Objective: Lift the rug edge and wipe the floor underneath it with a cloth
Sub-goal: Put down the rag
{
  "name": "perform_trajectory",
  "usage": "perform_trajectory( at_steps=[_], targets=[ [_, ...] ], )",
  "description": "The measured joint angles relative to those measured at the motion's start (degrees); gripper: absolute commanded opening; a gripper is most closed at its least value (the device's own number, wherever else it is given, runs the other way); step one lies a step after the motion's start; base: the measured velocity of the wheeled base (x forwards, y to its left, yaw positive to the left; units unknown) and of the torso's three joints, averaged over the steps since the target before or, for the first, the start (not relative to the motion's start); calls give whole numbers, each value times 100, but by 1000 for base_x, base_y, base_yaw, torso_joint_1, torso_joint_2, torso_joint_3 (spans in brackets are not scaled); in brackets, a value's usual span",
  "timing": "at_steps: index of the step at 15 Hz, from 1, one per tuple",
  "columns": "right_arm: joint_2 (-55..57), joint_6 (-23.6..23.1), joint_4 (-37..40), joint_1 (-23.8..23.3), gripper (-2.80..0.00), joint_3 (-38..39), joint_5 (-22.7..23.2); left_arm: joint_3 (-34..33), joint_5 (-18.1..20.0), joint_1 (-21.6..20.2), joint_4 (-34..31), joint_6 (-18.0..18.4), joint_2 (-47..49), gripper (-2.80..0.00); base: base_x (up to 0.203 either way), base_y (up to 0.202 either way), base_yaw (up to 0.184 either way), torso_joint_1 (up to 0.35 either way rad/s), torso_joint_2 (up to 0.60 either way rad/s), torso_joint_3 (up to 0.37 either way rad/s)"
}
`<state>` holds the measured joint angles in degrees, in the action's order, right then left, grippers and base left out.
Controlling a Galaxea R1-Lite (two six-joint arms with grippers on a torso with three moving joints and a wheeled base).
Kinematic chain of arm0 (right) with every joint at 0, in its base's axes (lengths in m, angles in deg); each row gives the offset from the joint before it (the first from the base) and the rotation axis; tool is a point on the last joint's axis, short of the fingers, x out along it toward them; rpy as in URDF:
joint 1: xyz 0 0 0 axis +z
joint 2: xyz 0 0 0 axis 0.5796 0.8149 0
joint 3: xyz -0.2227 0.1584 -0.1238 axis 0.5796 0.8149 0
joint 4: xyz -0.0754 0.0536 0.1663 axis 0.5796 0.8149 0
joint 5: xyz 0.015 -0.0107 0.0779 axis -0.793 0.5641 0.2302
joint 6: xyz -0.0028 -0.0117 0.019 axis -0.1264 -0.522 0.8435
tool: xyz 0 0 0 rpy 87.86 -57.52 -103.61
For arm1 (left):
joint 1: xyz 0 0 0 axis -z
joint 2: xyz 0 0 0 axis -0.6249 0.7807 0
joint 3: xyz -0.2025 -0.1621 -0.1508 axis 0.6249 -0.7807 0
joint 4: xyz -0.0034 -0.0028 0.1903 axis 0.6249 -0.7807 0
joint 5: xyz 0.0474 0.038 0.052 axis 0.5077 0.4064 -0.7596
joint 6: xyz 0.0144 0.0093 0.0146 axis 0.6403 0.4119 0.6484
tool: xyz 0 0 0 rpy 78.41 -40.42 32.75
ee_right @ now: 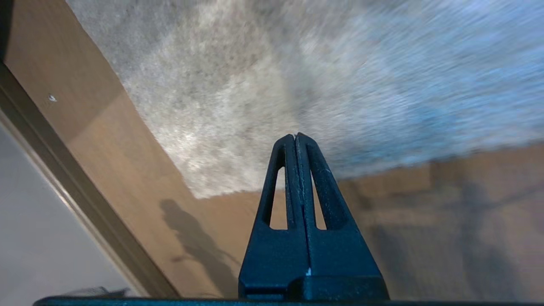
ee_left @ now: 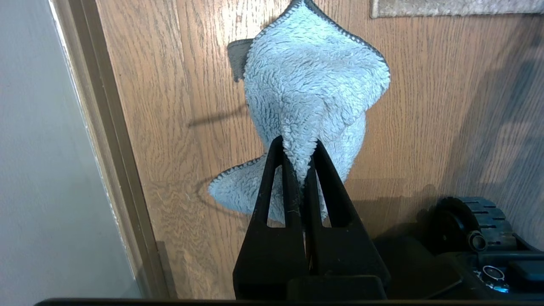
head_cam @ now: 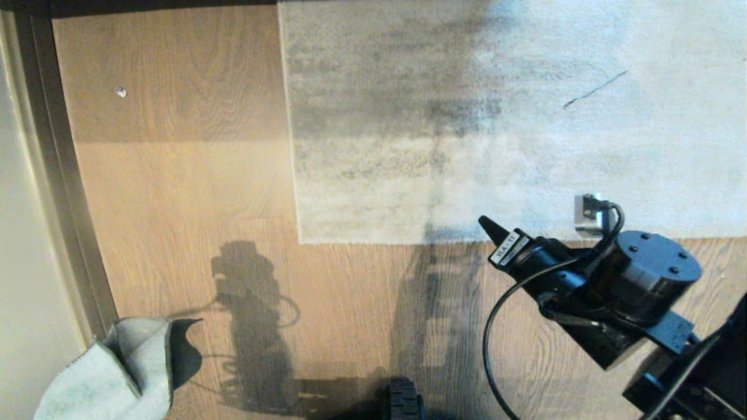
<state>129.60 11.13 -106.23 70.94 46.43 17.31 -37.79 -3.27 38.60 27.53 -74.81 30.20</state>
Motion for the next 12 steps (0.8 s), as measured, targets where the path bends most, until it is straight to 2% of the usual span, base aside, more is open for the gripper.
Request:
perform_trajectory(
  at_steps=[5,8,12],
  targets=[
    [-963,-286,0,-113,-280,1317,-156,0,0,2,2,0,0,-280,0,0,0,0,0,0],
    [-1412,-589,0,-175,-280,1881,-508,0,0,1,1,0,0,-280,0,0,0,0,0,0],
    [-1960,-699,0,-214,-280,2417,-584,0,0,2,2,2,0,-280,0,0,0,0,0,0]
  ],
)
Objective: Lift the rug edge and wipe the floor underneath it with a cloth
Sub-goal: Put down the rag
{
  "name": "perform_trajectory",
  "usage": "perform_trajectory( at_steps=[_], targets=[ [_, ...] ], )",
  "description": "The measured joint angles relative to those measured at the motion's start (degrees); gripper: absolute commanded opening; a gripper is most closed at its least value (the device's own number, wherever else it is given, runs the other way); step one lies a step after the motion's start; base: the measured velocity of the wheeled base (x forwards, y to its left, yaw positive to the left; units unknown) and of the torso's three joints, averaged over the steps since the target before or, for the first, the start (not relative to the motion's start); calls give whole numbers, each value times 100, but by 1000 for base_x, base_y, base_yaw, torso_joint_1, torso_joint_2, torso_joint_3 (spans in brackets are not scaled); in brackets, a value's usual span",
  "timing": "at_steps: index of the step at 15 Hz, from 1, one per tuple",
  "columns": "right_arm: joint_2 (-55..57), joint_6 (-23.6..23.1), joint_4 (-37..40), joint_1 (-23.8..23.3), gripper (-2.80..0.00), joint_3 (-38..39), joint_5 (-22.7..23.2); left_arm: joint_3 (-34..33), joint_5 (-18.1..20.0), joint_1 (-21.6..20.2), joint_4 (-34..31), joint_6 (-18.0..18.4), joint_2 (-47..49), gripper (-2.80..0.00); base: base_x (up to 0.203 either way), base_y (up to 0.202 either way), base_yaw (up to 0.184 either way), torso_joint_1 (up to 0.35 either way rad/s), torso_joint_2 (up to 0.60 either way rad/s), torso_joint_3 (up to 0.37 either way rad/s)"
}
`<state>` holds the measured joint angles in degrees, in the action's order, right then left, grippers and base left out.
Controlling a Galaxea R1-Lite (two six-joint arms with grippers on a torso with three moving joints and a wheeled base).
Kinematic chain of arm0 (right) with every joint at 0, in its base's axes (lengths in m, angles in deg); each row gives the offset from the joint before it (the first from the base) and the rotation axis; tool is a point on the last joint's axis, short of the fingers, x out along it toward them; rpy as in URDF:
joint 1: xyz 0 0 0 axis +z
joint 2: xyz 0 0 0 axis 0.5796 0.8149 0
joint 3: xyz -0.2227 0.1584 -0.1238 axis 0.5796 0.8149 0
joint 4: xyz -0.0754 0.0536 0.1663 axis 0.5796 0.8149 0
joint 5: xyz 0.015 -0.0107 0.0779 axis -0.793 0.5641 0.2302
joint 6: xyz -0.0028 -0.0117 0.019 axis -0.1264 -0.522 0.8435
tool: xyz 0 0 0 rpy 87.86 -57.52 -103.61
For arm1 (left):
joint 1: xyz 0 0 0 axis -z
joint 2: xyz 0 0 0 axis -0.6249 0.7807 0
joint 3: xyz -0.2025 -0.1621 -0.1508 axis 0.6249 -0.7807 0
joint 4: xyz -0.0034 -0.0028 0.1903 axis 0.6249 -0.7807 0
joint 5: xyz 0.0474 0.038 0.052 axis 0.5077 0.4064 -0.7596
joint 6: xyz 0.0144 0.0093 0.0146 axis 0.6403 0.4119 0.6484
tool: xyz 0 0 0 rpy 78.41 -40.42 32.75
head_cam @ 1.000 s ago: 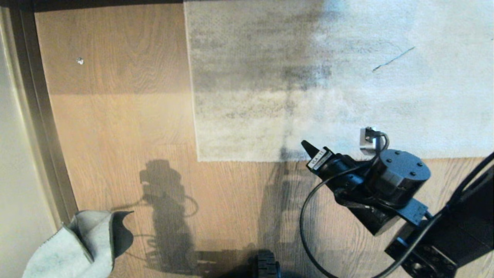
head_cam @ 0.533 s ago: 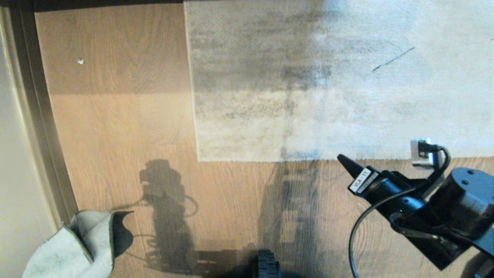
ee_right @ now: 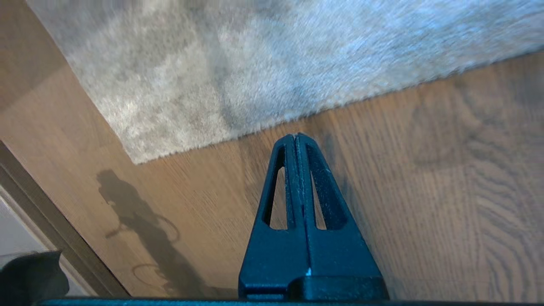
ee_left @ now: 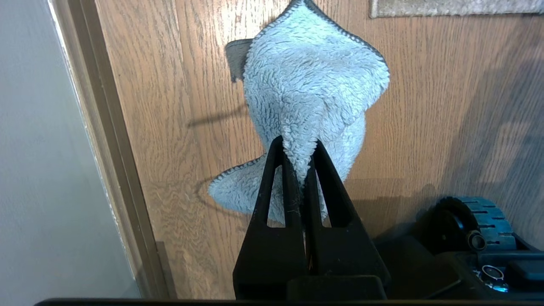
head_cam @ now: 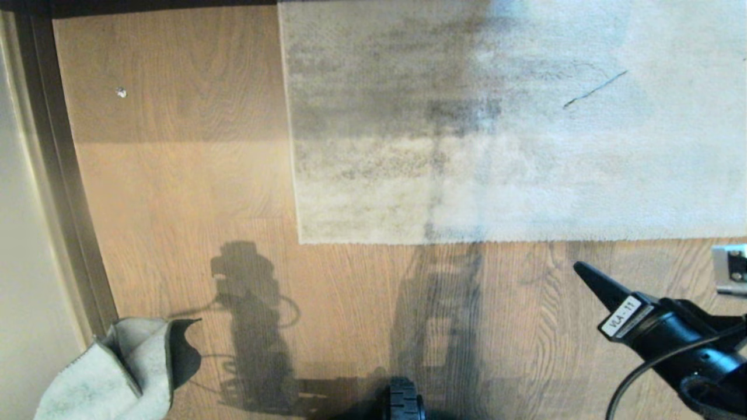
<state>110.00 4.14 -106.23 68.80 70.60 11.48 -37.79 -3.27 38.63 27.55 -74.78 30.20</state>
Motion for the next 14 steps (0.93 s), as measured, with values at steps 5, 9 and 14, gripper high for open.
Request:
perform_trajectory(
  at_steps=[5,9,14],
  targets=[
    [-252,-380,2,-232,-280,71,-11,0,0,0,0,-2,0,-280,0,0,0,0,0,0],
    [-353,-746,2,-396,-280,74,-11,0,1,-1,0,-1,0,-280,0,0,0,0,0,0],
    [-553,-1058,3,-822,-280,74,-3,0,0,-2,0,-2,0,-280,0,0,0,0,0,0]
  ],
)
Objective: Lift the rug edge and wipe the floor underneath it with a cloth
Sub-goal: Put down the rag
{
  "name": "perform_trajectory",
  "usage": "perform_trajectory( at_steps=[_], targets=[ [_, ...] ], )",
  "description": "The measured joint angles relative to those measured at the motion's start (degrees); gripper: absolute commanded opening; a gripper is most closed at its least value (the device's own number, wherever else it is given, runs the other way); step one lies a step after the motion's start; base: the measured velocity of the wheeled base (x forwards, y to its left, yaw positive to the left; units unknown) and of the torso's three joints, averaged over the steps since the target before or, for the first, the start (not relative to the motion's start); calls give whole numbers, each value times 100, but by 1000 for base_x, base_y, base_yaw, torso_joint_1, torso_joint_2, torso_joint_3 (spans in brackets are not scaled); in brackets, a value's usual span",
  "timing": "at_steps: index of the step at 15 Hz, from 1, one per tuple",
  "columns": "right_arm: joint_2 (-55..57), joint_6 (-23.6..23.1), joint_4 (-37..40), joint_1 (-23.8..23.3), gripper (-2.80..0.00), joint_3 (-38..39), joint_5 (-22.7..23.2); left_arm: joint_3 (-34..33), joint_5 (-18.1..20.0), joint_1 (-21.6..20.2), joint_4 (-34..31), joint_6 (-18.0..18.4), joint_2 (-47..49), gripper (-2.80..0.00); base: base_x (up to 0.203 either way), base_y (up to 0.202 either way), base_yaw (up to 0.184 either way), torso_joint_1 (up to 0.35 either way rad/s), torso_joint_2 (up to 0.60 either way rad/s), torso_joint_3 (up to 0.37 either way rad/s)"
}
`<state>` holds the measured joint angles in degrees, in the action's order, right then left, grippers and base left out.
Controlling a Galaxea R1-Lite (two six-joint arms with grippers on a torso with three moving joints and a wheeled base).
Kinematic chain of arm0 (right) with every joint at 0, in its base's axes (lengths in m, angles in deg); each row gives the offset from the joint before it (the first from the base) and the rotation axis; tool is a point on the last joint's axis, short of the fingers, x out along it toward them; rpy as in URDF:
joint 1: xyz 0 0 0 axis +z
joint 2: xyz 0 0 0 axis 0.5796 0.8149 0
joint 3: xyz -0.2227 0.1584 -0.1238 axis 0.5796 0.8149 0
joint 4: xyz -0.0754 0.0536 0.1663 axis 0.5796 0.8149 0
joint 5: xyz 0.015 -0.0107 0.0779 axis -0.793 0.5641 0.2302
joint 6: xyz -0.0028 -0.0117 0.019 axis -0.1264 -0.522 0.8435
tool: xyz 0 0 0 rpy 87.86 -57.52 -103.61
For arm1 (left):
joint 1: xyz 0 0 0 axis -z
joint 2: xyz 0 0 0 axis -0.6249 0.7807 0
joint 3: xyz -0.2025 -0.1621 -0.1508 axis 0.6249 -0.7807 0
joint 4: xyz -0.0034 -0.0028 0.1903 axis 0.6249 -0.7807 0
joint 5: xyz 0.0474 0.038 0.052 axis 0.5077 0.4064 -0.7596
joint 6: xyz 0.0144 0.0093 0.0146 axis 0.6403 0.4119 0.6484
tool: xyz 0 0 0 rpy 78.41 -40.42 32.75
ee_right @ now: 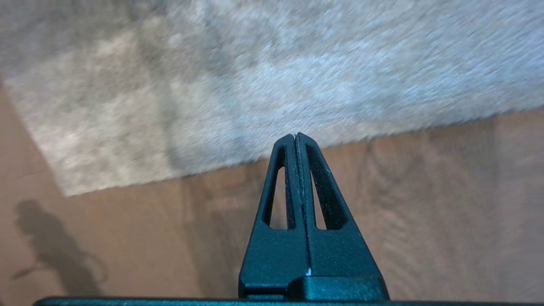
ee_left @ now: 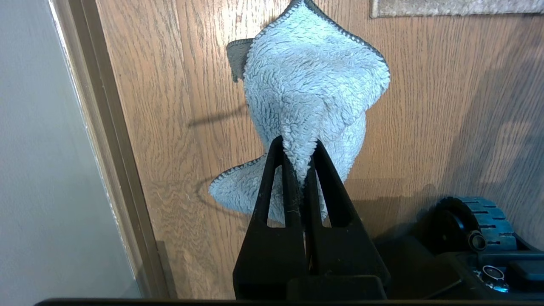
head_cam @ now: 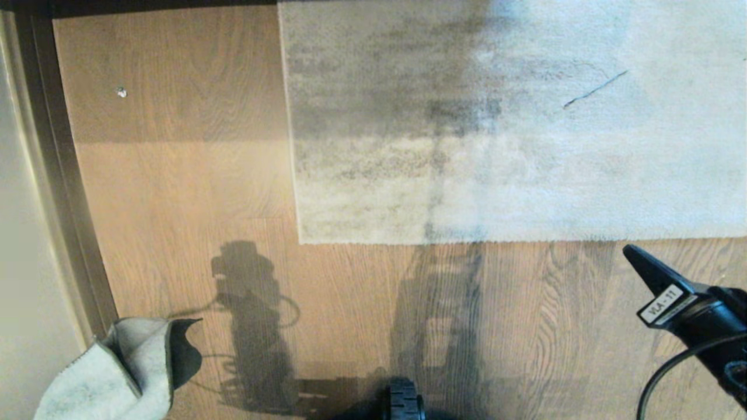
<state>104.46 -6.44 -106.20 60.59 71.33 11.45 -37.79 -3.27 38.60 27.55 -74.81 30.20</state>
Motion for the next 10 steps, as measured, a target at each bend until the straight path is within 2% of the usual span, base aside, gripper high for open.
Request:
perform_trajectory(
  at_steps=[10],
  targets=[
    [-419,-537,-1,-783,-280,0,11,0,0,0,0,0,0,-280,0,0,0,0,0,0]
  ],
)
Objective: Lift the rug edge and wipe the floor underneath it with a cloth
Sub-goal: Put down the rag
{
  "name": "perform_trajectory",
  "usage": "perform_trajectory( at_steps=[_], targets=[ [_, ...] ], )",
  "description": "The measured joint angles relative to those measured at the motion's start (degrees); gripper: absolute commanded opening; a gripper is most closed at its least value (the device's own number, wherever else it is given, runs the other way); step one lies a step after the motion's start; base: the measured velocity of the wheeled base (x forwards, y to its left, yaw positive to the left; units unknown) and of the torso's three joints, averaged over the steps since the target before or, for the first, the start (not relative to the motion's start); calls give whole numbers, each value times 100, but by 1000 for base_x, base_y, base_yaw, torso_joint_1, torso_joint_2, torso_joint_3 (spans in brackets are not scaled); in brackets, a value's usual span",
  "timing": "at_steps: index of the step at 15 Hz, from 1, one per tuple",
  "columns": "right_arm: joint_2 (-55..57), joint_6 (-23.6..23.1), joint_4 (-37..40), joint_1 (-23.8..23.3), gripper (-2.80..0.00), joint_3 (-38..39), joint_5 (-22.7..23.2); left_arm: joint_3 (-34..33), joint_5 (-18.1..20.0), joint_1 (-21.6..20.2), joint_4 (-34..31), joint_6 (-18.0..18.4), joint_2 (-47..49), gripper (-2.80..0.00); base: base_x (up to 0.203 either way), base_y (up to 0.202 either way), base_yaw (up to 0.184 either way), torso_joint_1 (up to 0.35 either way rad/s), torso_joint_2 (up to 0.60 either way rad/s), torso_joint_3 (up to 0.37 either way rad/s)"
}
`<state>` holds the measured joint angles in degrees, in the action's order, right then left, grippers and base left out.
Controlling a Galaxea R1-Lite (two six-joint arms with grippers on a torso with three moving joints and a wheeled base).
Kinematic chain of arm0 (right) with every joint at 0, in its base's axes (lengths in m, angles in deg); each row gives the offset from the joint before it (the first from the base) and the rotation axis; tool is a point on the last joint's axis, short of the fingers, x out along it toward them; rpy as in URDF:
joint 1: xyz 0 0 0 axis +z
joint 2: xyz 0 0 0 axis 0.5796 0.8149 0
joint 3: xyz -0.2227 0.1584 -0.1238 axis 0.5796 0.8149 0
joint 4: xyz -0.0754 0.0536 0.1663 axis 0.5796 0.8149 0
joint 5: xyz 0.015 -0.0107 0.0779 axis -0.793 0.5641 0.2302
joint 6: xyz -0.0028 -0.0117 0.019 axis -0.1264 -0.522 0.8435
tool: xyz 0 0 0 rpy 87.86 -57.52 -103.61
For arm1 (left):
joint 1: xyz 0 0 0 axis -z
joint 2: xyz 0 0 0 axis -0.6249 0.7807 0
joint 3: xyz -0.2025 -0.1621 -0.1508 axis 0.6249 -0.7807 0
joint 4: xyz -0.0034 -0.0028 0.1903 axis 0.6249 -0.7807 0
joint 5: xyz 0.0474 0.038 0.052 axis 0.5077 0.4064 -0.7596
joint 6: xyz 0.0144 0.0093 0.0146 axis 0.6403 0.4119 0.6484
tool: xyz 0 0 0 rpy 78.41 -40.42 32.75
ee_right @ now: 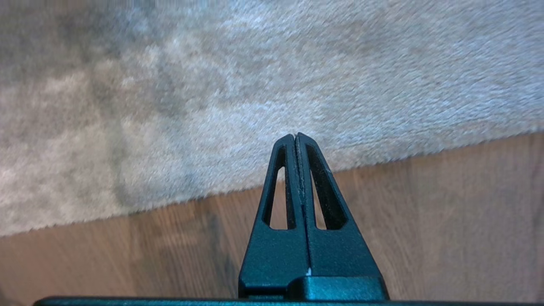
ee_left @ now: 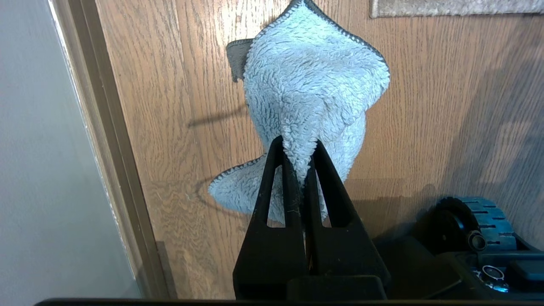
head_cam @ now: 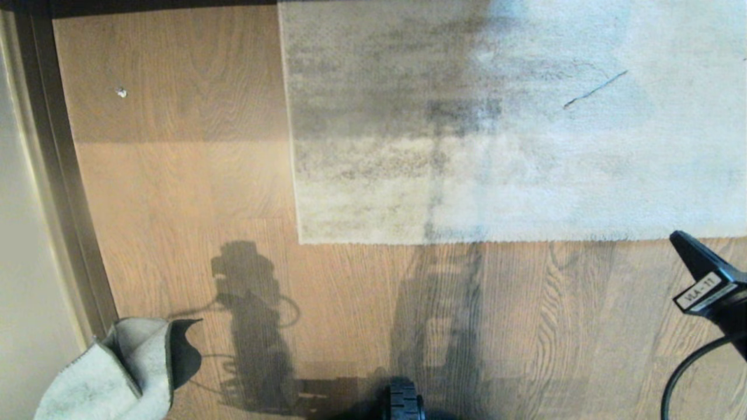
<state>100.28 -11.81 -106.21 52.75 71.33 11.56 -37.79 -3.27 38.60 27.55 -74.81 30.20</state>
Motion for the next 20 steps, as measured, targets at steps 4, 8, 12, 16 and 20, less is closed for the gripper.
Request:
perform_trajectory(
  at_steps=[4,8,12,16,20],
  targets=[
    [-169,-17,0,-230,-280,0,2,0,-2,0,0,0,0,-280,0,0,0,0,0,0],
    [-319,-24,0,-375,-280,0,-1,0,0,0,-2,0,0,-280,0,0,0,0,0,0],
    [-494,-13,0,-498,-280,0,10,0,-2,0,0,2,0,-280,0,0,0,0,0,0],
    [-609,0,0,-543,-280,0,12,0,-2,1,-1,0,0,-280,0,0,0,0,0,0],
    [-688,11,0,-554,-280,0,22,0,-2,0,0,0,0,-280,0,0,0,0,0,0]
  ],
)
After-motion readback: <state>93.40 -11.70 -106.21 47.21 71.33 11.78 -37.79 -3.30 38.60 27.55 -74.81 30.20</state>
